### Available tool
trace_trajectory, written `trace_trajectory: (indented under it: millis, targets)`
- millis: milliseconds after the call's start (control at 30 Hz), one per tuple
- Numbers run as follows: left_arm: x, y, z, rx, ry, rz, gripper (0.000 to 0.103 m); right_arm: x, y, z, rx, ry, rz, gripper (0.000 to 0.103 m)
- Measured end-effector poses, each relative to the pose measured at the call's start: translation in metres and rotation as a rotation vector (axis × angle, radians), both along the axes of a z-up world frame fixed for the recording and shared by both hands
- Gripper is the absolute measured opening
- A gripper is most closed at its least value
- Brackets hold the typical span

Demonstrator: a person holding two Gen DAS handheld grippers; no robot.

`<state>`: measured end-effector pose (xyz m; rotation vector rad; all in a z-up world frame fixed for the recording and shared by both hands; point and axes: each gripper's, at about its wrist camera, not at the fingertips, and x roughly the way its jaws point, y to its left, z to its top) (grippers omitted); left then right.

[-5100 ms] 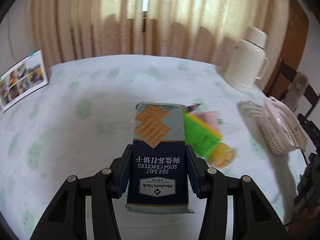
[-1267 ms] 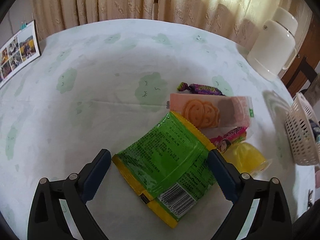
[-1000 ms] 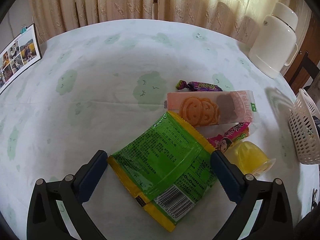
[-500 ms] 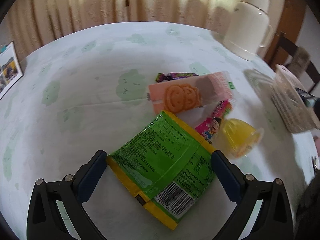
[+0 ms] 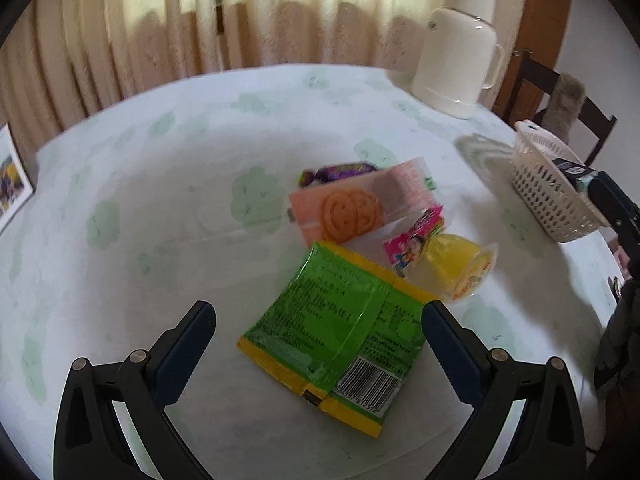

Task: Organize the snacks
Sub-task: 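Grasp the green-and-yellow snack bag with the left tool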

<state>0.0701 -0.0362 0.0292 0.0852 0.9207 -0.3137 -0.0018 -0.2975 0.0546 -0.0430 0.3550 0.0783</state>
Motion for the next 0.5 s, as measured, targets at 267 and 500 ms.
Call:
trace_trajectory:
  millis: [267, 500]
  targets:
    - [0.018, -0.016, -0.009, 0.020, 0.033, -0.152, 0.102, 0.000, 0.000, 0.001, 0.003, 0.000, -0.002, 0.068]
    - [-0.002, -0.017, -0.016, -0.007, 0.030, -0.232, 0.102, 0.000, -0.001, -0.003, 0.005, 0.001, -0.002, 0.068]
